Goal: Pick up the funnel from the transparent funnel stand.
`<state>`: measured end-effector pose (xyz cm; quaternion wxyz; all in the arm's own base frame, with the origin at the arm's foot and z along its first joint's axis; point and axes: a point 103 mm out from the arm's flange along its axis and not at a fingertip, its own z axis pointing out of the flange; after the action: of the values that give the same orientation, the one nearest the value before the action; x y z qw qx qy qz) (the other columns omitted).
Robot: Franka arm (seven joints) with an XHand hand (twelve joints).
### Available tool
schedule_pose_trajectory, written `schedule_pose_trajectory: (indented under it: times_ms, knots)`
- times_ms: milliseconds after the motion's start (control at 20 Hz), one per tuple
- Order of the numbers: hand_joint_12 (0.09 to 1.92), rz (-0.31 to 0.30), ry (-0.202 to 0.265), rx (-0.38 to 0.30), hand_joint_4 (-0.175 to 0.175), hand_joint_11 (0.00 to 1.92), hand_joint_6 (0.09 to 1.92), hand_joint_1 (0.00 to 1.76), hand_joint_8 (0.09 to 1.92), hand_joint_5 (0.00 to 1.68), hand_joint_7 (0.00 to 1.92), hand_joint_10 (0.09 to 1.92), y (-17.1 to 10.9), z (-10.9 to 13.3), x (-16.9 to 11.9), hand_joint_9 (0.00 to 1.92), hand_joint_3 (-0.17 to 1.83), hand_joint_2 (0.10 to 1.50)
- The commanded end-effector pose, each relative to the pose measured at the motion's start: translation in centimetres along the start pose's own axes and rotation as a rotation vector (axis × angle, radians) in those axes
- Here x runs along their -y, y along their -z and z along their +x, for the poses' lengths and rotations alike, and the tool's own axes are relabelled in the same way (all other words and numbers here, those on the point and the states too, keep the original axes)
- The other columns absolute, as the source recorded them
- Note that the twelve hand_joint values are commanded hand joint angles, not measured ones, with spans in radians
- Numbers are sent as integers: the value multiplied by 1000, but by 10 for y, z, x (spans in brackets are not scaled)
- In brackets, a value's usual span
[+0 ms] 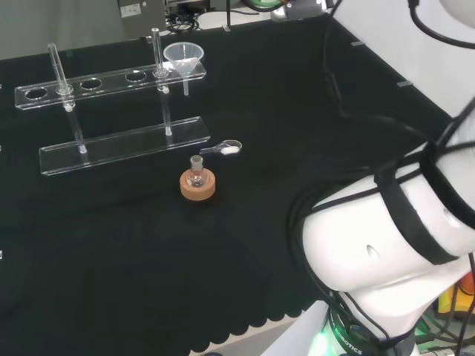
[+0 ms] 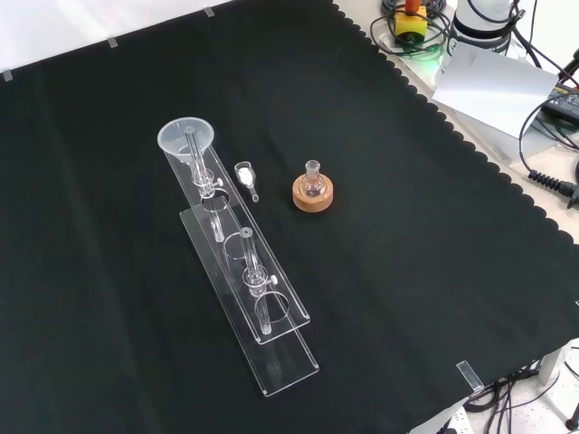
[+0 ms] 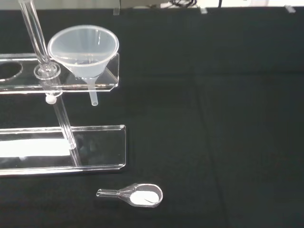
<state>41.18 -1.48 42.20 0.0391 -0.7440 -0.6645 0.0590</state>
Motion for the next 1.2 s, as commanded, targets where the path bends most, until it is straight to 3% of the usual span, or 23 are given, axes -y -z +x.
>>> schedule_pose_trajectory:
  times_ms: [50, 800, 1000, 1200]
  knots:
    - [1354, 15, 39, 28, -11, 0, 87, 4, 502, 138, 10, 695, -12, 24, -60, 119, 292, 1160]
    - [1421, 118, 29, 119, -10, 0, 87, 183, 599, 141, 2, 738, -53, 62, -113, 149, 227, 1086]
    - [1441, 147, 82, 114, -6, 0, 87, 329, 614, 143, 6, 744, -61, 63, -127, 157, 205, 1037]
    - [1455, 170, 104, 141, -4, 2, 87, 464, 620, 145, 0, 747, -67, 69, -136, 159, 182, 978]
